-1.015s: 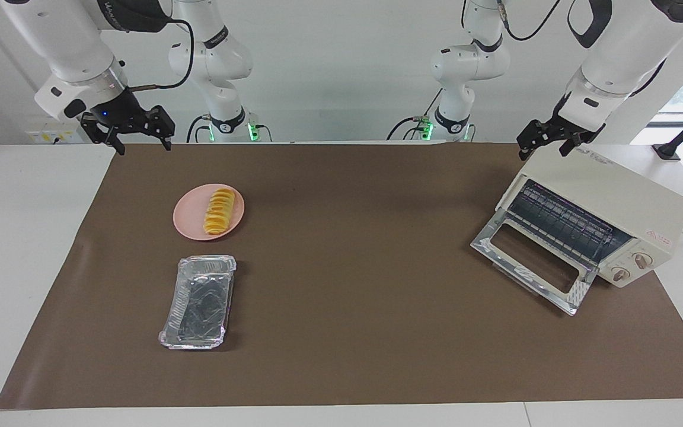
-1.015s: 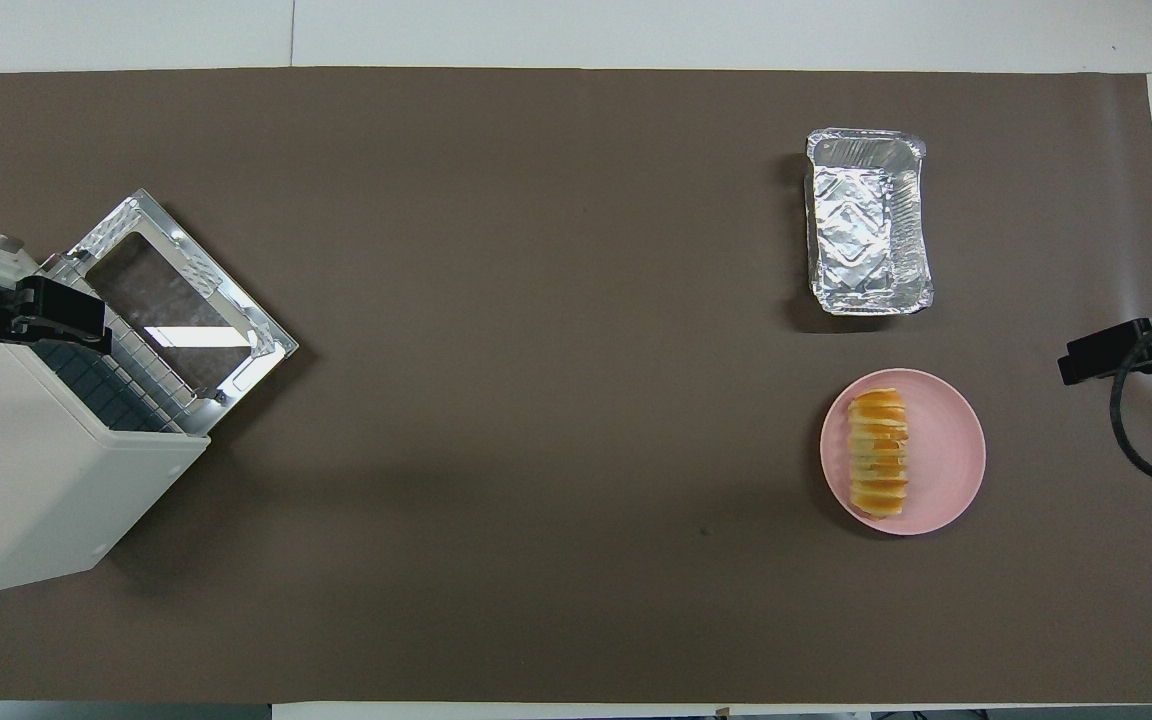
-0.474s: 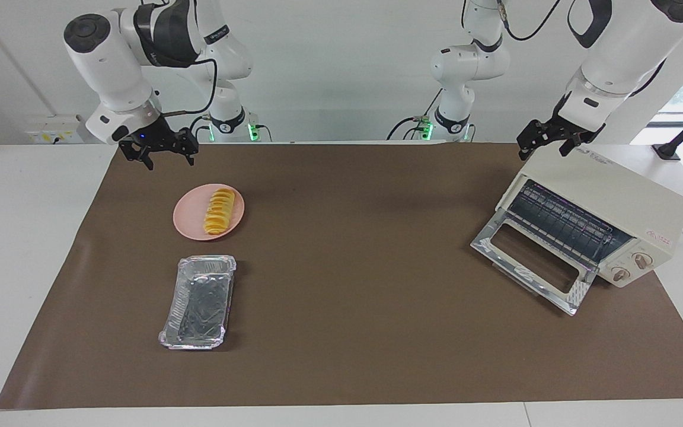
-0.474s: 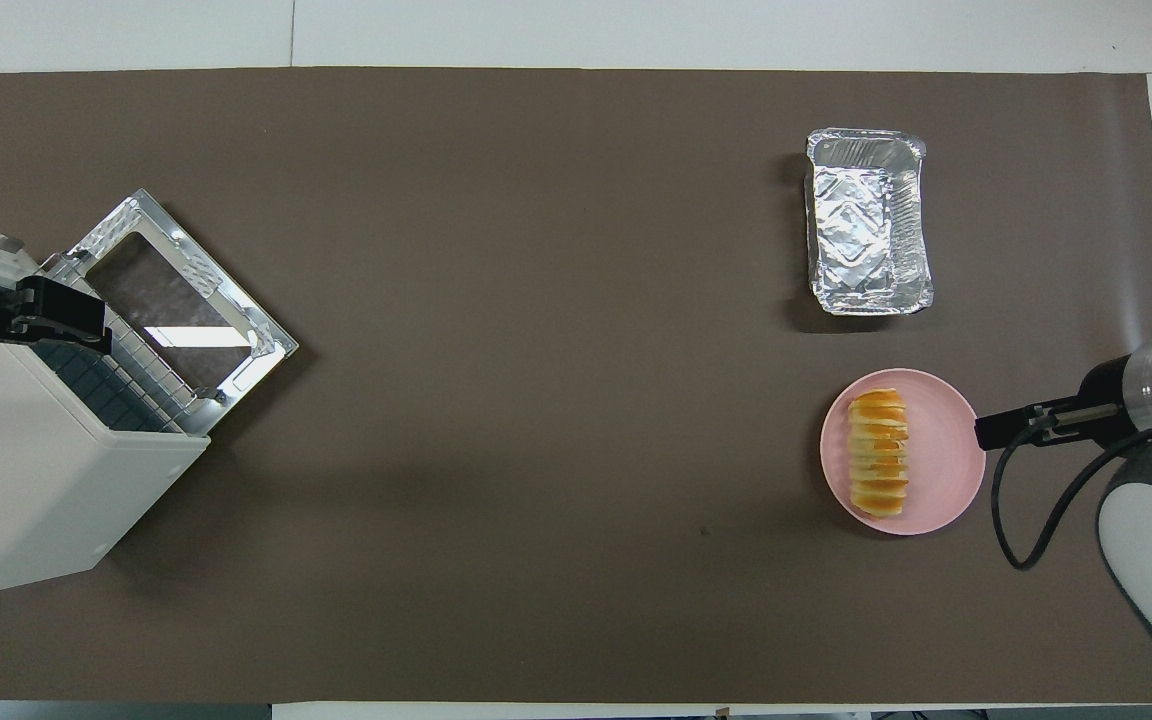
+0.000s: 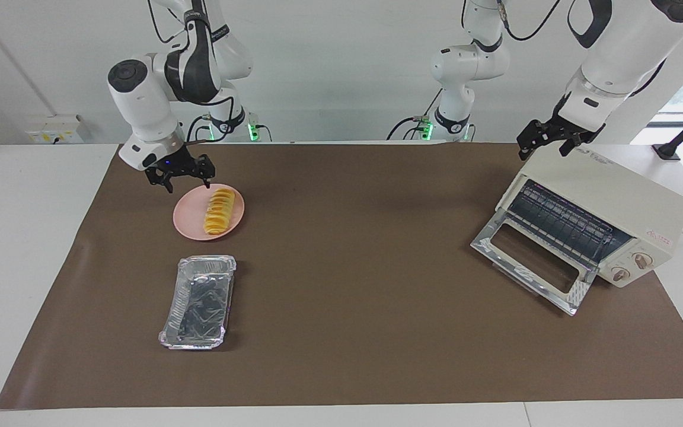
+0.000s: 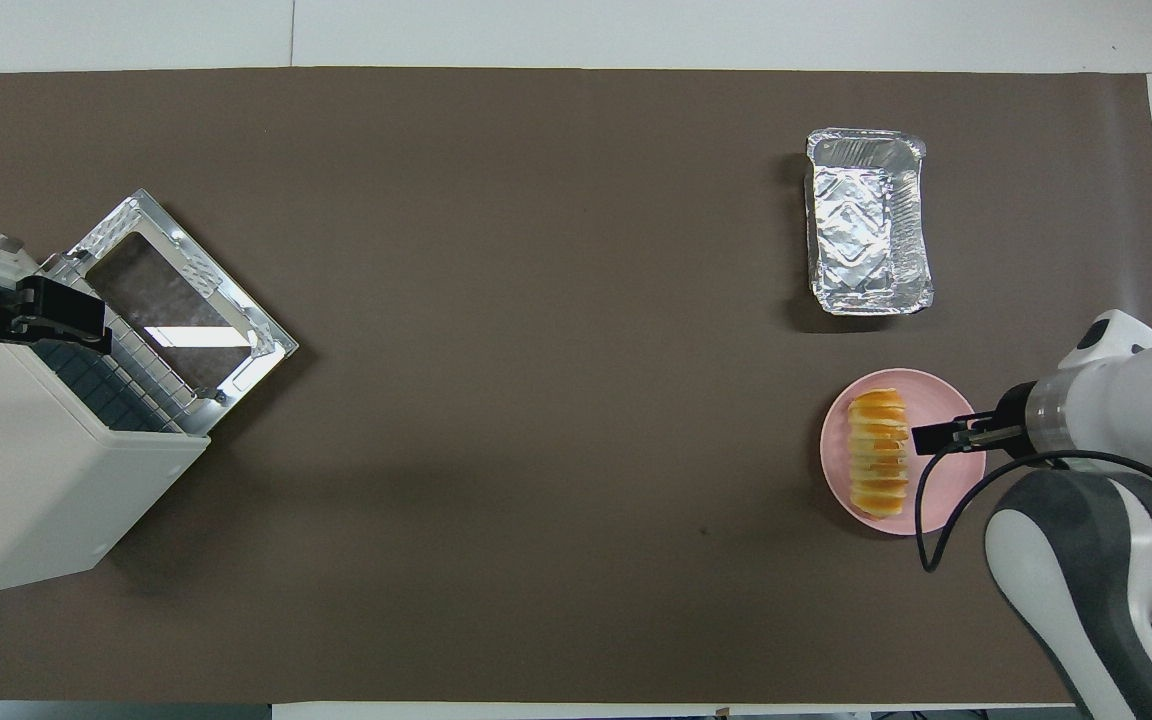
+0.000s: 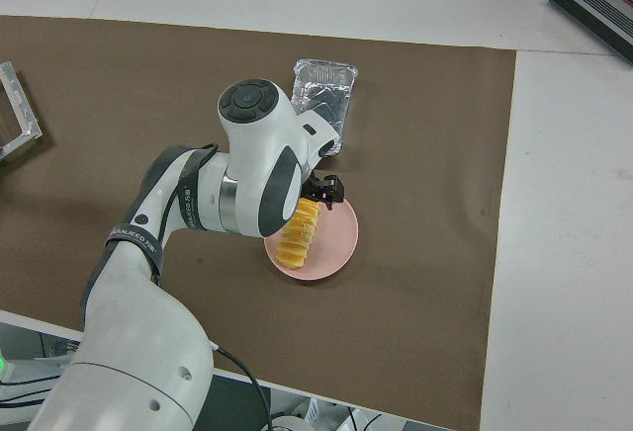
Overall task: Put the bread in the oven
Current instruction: 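Reach the right gripper down to the bread slices on the pink plate, then grasp the orange bread slices with the right gripper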
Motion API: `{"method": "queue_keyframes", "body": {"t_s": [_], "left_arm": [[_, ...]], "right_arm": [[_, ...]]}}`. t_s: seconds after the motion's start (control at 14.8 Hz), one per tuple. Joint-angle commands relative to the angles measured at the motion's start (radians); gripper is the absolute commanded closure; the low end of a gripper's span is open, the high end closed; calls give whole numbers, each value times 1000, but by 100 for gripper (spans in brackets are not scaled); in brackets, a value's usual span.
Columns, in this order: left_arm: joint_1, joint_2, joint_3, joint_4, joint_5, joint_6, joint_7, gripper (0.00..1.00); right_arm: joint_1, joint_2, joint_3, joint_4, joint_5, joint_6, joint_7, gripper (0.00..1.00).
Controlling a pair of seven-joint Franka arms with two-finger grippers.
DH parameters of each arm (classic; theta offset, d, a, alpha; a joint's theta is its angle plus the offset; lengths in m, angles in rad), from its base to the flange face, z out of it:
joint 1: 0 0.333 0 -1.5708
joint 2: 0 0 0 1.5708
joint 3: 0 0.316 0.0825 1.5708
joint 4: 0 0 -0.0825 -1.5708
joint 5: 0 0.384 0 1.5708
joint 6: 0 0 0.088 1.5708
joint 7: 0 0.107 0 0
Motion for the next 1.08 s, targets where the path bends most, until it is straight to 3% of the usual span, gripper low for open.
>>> {"method": "queue_keyframes", "body": {"t_s": [0.0, 0.2, 0.41, 0.61, 0.95, 1.02], "left_arm": [[11, -33, -1, -33, -17, 0, 5, 0], [11, -33, -1, -33, -17, 0, 5, 0], [11, -33, -1, -33, -17, 0, 5, 0], [11, -33, -1, -33, -17, 1, 5, 0], [11, -33, -1, -33, -17, 0, 5, 0], [11, -33, -1, -33, -17, 1, 5, 0]], "right_arm": [[65, 63, 2, -14, 8, 101, 74, 0], [75, 122, 2, -47, 8, 224, 77, 0], [75, 140, 2, -65, 8, 248, 76, 0], [72, 159, 0, -139, 8, 374, 74, 0], [61, 165, 0, -153, 10, 385, 106, 0], [61, 165, 0, -160, 8, 385, 108, 13]]}}
